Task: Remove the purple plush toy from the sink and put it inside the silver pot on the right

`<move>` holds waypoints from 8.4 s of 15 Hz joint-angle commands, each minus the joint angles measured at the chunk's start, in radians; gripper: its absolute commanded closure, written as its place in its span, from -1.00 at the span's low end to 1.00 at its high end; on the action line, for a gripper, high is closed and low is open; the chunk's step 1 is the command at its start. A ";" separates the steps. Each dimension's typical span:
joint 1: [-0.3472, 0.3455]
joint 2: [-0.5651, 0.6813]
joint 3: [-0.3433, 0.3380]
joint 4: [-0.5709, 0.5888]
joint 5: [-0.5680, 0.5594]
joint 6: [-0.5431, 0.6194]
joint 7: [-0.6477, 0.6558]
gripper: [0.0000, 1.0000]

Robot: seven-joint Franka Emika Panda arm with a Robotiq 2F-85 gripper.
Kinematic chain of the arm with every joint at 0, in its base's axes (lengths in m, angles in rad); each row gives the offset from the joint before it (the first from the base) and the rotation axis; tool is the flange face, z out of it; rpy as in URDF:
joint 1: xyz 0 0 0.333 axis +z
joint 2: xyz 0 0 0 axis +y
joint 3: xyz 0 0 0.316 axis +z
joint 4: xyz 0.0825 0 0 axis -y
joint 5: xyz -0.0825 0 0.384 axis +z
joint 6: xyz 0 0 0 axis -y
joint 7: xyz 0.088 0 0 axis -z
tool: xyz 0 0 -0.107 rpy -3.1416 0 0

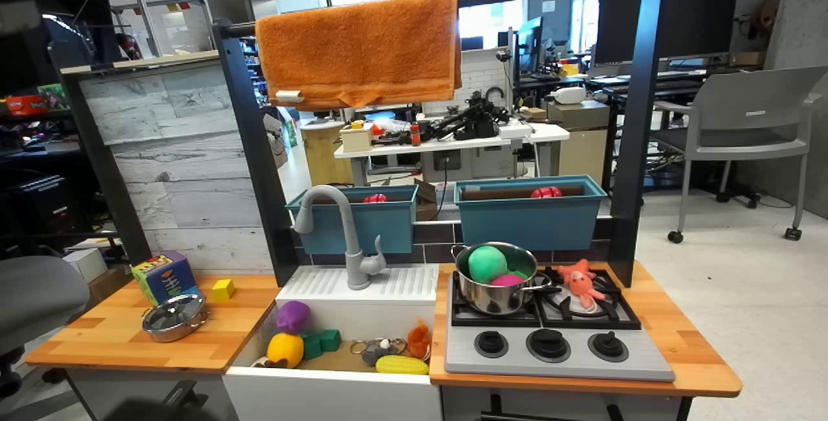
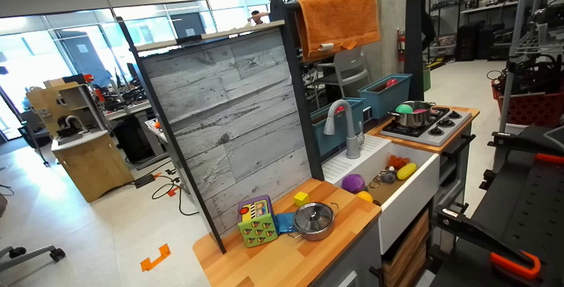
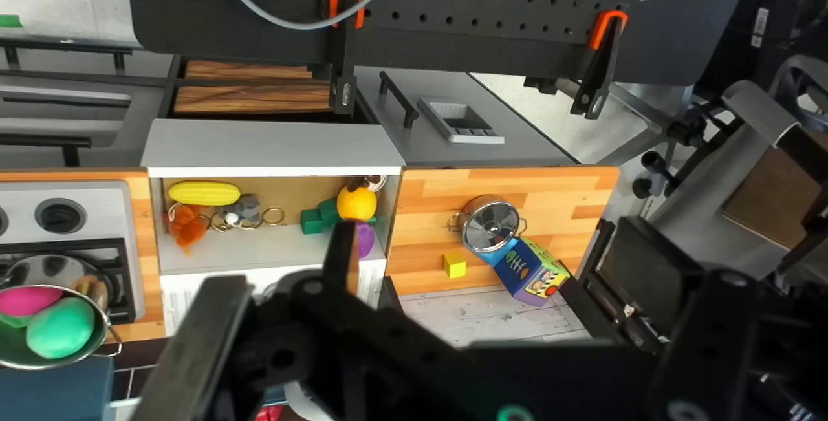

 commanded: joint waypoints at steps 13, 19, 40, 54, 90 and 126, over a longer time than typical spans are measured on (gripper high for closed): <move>-0.015 0.180 0.117 0.070 0.111 0.088 0.035 -1.00; 0.069 0.361 0.183 0.198 0.183 0.124 0.121 -1.00; -0.043 1.238 0.463 0.870 0.294 0.239 0.390 -1.00; -0.063 1.566 0.615 0.903 0.285 0.626 0.461 -1.00; 0.015 1.956 0.540 1.362 0.174 0.476 0.743 0.90; -0.074 1.657 0.120 1.151 0.159 0.575 1.250 0.88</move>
